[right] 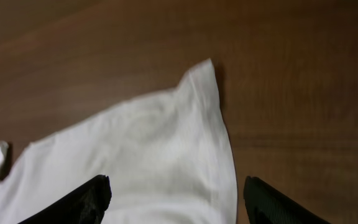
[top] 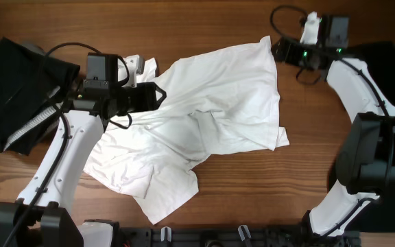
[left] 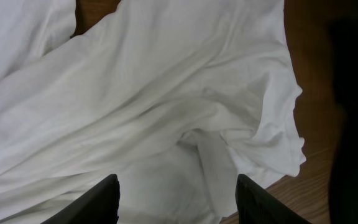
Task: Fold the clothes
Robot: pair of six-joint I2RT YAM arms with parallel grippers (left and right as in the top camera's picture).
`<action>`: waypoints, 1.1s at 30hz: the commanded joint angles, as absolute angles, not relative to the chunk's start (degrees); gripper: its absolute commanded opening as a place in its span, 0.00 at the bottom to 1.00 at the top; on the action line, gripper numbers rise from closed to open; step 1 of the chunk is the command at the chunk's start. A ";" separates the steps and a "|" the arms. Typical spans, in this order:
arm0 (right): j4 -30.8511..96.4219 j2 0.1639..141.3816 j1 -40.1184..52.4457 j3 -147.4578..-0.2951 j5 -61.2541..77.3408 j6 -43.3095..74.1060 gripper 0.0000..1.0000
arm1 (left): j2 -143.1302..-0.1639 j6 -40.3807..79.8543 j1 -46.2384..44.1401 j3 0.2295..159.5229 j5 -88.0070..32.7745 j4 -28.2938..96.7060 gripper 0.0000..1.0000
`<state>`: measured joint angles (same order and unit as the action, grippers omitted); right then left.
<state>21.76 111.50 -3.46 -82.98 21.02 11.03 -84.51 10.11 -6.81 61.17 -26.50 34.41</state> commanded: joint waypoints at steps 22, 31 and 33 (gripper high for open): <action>9.69 130.13 2.02 -87.46 20.45 9.82 0.86 | -83.57 9.43 -6.98 60.75 -27.00 36.03 0.63; 9.06 131.92 2.55 -86.78 15.42 10.90 0.37 | -83.57 9.43 -6.98 60.75 -27.00 36.23 0.62; 8.12 131.50 2.22 -87.02 15.44 10.87 0.04 | -83.57 9.43 -6.98 60.75 -27.00 36.25 0.62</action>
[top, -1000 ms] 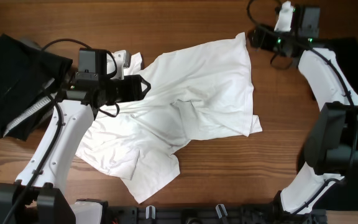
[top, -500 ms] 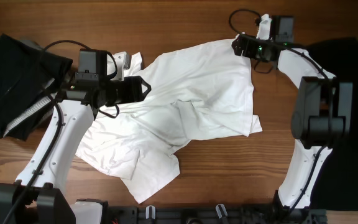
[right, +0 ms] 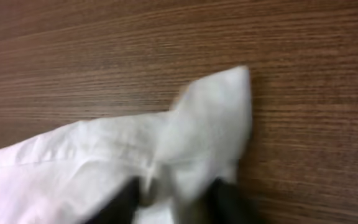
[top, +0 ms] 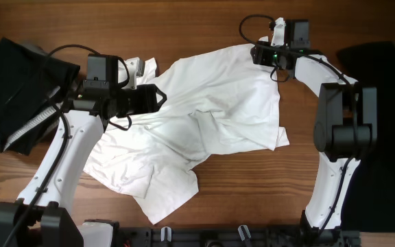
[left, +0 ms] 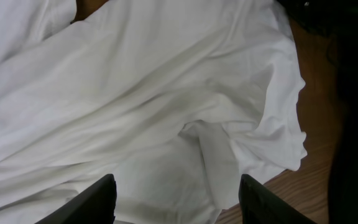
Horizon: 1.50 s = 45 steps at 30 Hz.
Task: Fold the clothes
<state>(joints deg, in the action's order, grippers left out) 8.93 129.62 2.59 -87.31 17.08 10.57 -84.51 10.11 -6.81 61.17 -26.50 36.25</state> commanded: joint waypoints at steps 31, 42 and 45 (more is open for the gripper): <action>29.45 97.86 -16.43 -93.76 33.71 14.98 1.00 | -87.68 9.10 -6.98 60.75 -18.57 20.58 0.68; 53.89 91.68 -1.26 -93.73 32.99 14.59 1.00 | -109.43 4.89 -7.03 60.75 -21.47 -2.85 0.72; 58.08 91.68 1.63 -93.73 30.70 14.55 1.00 | -113.71 4.89 -7.18 60.75 -21.63 -9.41 0.76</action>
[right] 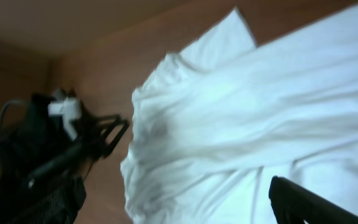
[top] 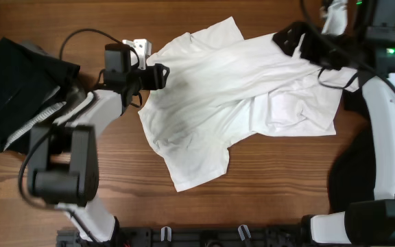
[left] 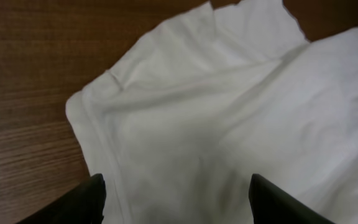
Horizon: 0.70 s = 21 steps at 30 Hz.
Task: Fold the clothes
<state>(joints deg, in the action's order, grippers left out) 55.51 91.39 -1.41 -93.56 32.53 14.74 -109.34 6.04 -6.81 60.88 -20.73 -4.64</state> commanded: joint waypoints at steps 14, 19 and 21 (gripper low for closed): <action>63.16 92.44 4.56 -93.25 21.08 15.18 1.00 | -125.34 4.69 -7.77 60.75 -20.18 -16.38 0.29; 63.16 92.53 4.56 -93.25 19.25 15.22 1.00 | -127.33 6.76 -7.35 60.75 -9.56 -16.88 0.24; 63.37 92.53 4.56 -93.25 19.25 15.22 1.00 | -127.24 13.08 -5.80 60.84 3.60 -16.71 0.31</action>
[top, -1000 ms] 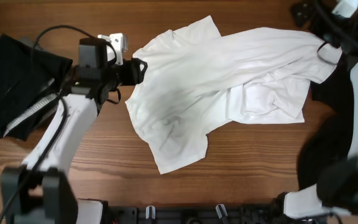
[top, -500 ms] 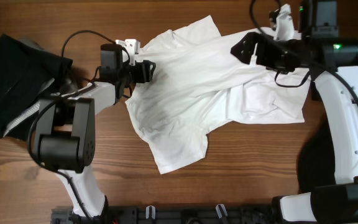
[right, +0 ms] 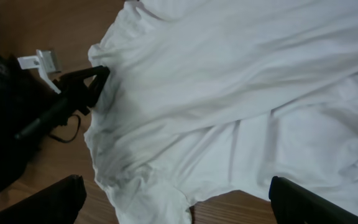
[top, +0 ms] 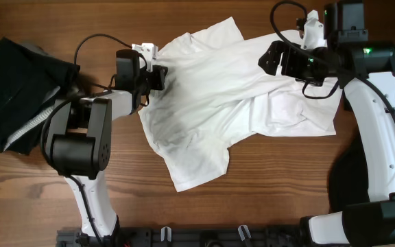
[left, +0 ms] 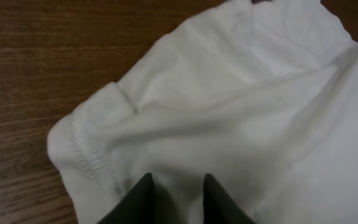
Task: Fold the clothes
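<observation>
A white T-shirt (top: pixel 238 89) lies rumpled across the middle of the wooden table, one flap reaching toward the front (top: pixel 197 161). My left gripper (top: pixel 158 77) sits low at the shirt's left hem corner. In the left wrist view its jaws (left: pixel 176 202) stand close together with the white cloth (left: pixel 229 112) pinched between them. My right gripper (top: pixel 271 60) hovers over the shirt's upper right part. The right wrist view shows that gripper (right: pixel 179 205) open, its fingers wide apart high above the shirt (right: pixel 229 93).
A pile of black clothing (top: pixel 12 82) lies at the left edge of the table. More dark cloth (top: pixel 345 182) shows at the right, partly behind the right arm. Bare wood (top: pixel 286 185) lies in front of the shirt.
My left gripper's jaws were wide apart over the shirt's left hem corner; now they stand narrow on the cloth there. The right gripper has shifted left and lower over the shirt. The shirt lies as before.
The shirt lay crumpled diagonally, my left gripper open over its middle and the right one open by its top right corner. Then the right gripper pinched that corner. Later the shirt lay farther right, both grippers open. Now the left one grips the left hem.
</observation>
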Robot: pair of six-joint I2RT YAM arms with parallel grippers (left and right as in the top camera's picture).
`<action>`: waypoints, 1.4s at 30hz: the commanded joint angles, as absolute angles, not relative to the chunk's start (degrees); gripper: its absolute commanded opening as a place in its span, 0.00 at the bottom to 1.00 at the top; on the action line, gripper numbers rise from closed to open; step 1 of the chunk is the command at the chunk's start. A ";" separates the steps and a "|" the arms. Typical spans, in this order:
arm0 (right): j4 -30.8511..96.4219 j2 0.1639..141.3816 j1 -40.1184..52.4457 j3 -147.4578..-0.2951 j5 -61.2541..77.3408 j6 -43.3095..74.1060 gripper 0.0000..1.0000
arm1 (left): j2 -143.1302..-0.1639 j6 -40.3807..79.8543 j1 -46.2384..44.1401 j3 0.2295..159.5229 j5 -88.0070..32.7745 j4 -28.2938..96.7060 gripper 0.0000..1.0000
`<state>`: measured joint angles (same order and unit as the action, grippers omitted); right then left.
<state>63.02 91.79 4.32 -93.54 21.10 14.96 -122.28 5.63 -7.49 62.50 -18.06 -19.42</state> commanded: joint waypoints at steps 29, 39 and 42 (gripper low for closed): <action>62.41 107.42 3.79 -75.61 10.26 23.75 0.93 | -86.30 10.70 6.13 77.28 -19.31 33.50 0.84; 55.46 107.09 3.79 -75.64 20.80 18.37 0.99 | -84.60 17.15 0.75 70.41 -19.68 64.77 0.72; 55.27 106.78 3.79 -75.72 22.37 18.24 0.99 | -84.60 25.34 -0.51 60.64 -19.70 61.69 0.72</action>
